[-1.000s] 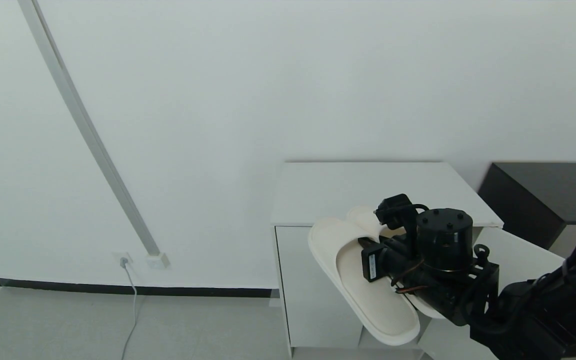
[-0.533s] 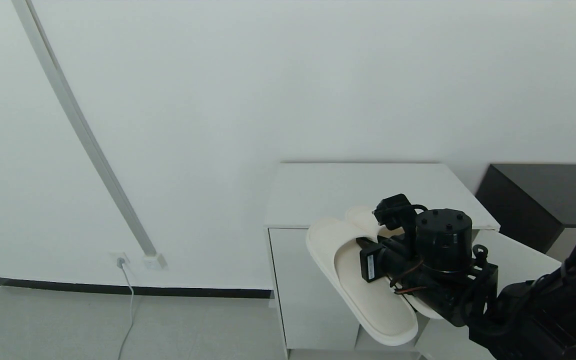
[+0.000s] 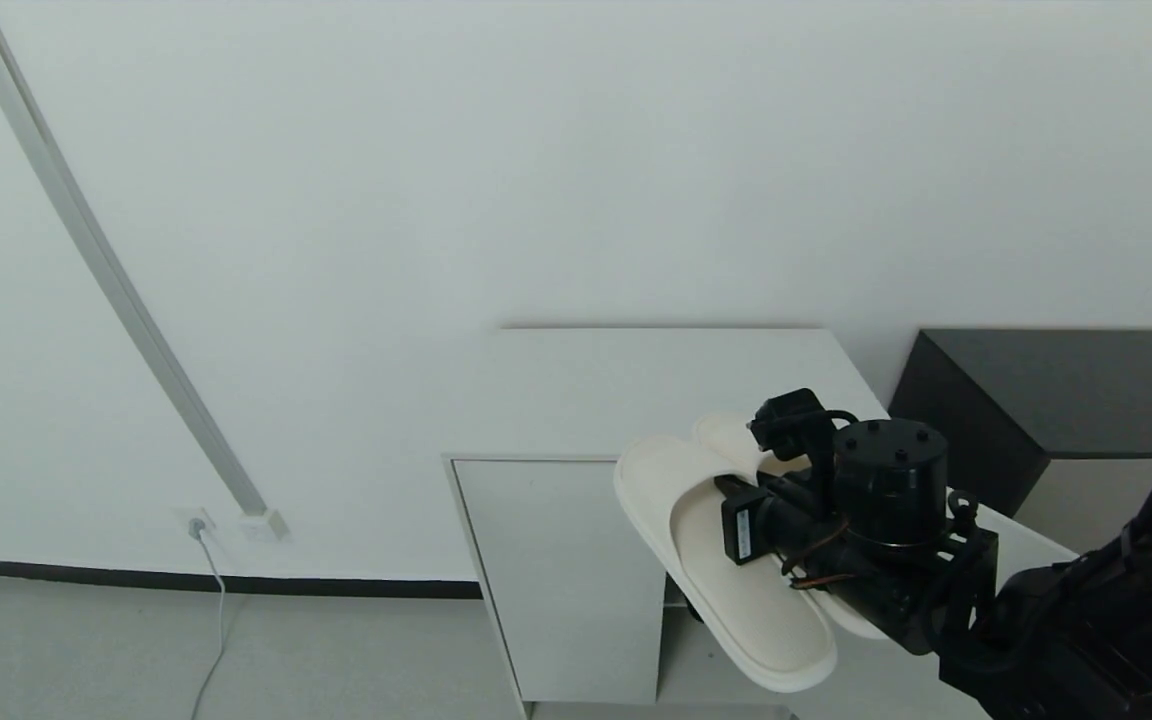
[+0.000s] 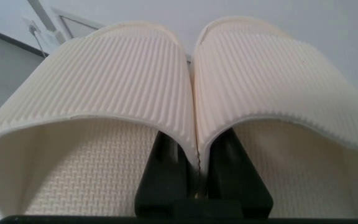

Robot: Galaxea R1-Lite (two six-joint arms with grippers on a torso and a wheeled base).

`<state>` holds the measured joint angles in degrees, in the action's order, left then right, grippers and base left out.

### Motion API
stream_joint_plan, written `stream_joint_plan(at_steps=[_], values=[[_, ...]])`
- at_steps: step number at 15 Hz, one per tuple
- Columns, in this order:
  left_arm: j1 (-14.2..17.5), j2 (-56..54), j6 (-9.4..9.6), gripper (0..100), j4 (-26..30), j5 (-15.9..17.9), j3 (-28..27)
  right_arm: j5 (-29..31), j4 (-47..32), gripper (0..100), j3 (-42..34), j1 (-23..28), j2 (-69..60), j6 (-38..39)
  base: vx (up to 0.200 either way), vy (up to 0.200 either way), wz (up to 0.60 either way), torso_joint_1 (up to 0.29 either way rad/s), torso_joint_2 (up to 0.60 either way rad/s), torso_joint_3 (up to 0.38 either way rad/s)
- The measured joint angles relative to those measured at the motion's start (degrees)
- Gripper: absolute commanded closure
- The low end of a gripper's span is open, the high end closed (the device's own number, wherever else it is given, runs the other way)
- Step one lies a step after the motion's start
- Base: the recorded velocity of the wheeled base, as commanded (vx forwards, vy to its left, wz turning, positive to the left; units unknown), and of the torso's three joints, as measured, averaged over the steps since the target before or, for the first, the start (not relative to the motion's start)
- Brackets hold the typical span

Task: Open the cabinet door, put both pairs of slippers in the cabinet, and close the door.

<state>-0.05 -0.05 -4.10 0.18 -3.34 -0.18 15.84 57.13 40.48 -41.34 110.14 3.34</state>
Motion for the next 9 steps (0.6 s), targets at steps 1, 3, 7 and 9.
stream_joint_plan(at_steps=[1, 3, 7, 9], values=[[0.0, 0.0, -0.02, 100, 0.0, 0.0, 0.0, 0.0, 0.3, 100, 0.0, 0.0, 0.0, 0.0, 0.0, -0.2, 0.0, 0.002, 0.0, 0.007], [0.0, 0.0, 0.0, 100, 0.0, 0.0, 0.0, 0.0, 0.3, 100, -0.1, 0.0, 0.0, 0.0, 0.0, -0.2, 0.0, 0.005, 0.0, 0.002], [0.0, 0.0, -0.2, 100, 0.0, -0.2, 0.0, 0.1, 0.3, 100, -0.1, 0.0, 0.0, 0.1, 0.0, -0.1, 0.0, 0.002, 0.0, 0.001], [0.0, 0.0, -0.2, 100, 0.0, -0.2, 0.0, 0.4, 0.4, 100, -0.2, 0.2, 0.0, 0.2, 0.0, 0.0, 0.0, 0.0, 0.0, 0.0]])
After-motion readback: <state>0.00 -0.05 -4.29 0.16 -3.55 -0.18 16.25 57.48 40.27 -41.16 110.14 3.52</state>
